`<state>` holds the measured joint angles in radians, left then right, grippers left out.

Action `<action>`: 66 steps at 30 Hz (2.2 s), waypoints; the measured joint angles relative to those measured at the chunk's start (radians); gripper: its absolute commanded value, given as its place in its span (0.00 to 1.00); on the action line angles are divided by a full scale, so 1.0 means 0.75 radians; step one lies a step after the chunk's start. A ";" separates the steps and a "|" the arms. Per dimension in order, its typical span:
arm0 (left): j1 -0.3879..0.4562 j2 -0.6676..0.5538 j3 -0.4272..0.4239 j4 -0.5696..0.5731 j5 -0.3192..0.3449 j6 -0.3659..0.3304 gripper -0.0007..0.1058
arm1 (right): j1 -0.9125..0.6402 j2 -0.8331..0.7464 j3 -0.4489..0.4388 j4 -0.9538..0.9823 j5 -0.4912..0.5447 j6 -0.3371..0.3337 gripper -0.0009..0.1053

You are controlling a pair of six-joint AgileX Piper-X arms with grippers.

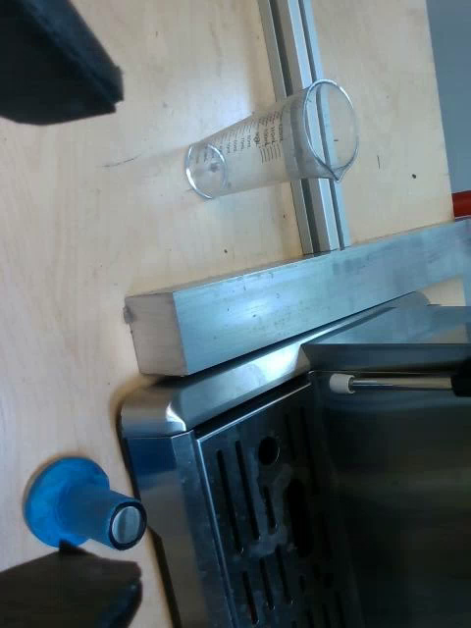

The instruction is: Put the handle in the coffee machine

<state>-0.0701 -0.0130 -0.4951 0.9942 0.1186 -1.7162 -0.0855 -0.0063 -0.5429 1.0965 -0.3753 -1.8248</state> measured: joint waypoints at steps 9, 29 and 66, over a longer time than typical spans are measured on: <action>0.000 0.000 0.000 0.000 0.009 0.000 0.84 | 0.000 0.000 0.000 -0.005 0.000 0.000 0.67; -0.123 0.000 -0.053 0.000 0.059 0.000 0.84 | 0.044 0.147 -0.196 0.073 0.149 0.051 0.67; -0.998 0.509 -0.210 -0.018 0.307 0.097 0.84 | 0.704 0.953 -0.604 0.305 0.237 0.067 0.67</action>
<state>-0.8187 0.3687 -0.6527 0.9810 0.3492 -1.6436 0.4421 0.7082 -0.9958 1.3255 -0.1978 -1.7743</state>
